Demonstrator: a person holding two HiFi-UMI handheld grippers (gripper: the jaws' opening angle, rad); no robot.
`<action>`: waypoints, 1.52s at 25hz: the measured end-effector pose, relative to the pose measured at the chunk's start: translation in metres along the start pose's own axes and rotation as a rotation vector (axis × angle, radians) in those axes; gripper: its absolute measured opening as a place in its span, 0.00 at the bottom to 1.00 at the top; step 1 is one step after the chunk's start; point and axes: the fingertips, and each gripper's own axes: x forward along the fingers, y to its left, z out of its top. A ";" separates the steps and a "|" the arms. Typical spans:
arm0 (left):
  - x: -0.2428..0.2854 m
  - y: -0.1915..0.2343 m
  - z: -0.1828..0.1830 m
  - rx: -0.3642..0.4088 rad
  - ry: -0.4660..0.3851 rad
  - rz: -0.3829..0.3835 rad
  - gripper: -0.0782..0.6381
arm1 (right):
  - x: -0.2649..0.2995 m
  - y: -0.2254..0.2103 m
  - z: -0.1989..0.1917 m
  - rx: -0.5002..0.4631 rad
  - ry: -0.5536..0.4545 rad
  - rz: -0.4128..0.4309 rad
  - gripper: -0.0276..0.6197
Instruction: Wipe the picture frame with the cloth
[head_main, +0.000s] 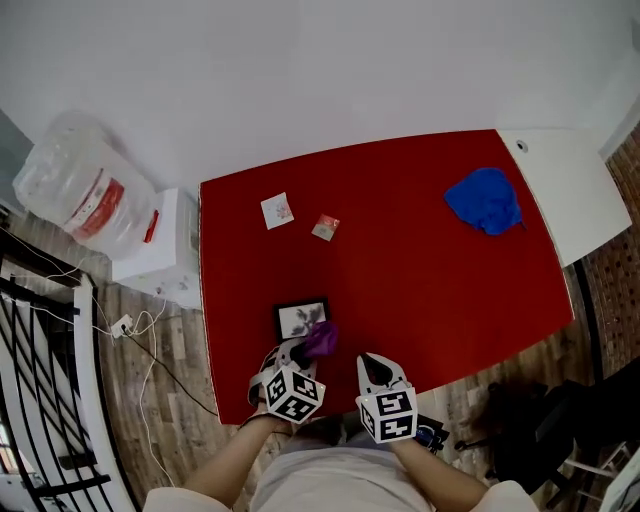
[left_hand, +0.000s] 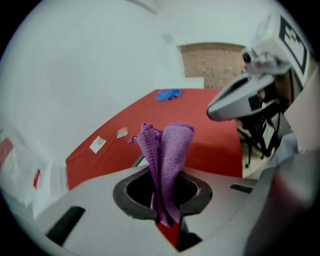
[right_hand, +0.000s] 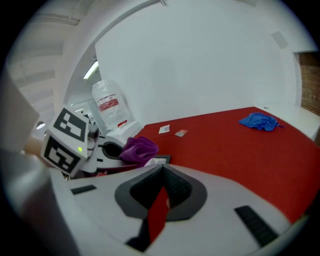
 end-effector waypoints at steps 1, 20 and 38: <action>-0.017 0.000 0.001 -0.109 -0.052 0.006 0.19 | -0.006 0.005 0.005 -0.013 -0.001 0.008 0.05; -0.160 0.019 -0.007 -0.659 -0.419 0.278 0.19 | -0.032 0.064 0.046 -0.132 -0.056 0.067 0.05; -0.164 0.007 -0.014 -0.687 -0.416 0.260 0.19 | -0.043 0.070 0.034 -0.154 -0.043 0.067 0.05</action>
